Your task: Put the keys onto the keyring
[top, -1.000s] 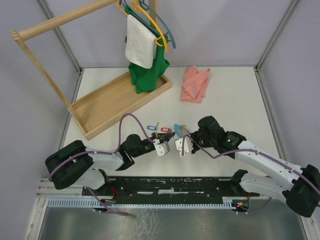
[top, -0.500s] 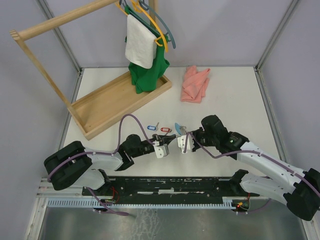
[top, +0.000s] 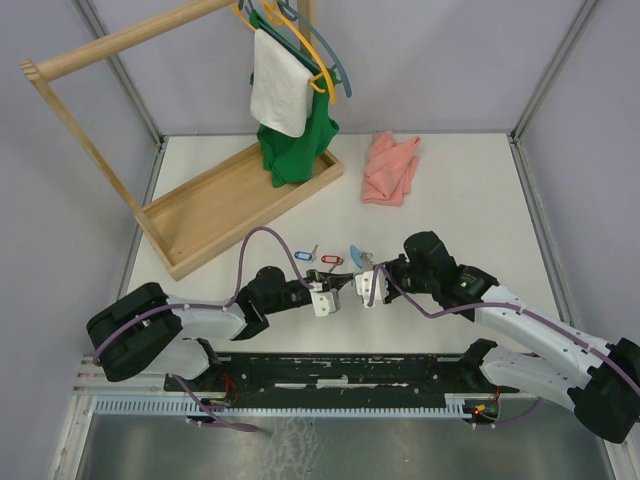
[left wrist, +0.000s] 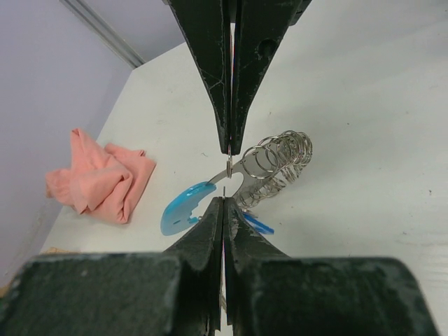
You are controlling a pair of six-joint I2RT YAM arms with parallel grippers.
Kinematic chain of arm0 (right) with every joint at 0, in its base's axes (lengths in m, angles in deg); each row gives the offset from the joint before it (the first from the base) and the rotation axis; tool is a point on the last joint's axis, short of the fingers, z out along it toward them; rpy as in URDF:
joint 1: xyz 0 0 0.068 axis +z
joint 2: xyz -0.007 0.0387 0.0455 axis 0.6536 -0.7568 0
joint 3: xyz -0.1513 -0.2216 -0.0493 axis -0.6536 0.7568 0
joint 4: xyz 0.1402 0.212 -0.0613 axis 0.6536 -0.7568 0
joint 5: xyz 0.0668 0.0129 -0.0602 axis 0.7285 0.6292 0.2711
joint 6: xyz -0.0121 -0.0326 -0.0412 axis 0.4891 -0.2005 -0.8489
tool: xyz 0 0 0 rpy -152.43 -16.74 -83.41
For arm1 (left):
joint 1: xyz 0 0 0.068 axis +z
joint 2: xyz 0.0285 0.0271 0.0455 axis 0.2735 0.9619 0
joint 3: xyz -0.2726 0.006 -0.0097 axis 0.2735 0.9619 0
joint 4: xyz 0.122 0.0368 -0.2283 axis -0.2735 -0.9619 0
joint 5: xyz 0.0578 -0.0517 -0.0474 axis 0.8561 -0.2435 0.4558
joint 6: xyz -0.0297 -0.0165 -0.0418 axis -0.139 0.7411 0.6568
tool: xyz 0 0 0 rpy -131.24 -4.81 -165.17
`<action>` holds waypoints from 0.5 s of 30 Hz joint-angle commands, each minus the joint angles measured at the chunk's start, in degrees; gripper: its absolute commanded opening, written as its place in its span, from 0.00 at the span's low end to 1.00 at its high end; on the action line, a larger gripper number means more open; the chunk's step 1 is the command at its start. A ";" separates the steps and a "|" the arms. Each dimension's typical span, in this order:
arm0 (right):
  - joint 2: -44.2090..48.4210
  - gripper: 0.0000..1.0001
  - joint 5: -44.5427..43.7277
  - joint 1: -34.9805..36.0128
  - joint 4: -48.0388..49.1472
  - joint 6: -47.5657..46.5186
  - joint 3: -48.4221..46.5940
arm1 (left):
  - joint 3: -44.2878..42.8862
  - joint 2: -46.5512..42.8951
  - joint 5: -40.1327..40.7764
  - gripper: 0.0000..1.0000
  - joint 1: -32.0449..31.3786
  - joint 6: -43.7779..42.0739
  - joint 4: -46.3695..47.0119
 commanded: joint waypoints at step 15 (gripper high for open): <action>1.36 0.01 -0.41 -0.17 4.20 -0.18 0.32 | -3.02 1.50 -3.38 0.03 0.08 -0.14 5.02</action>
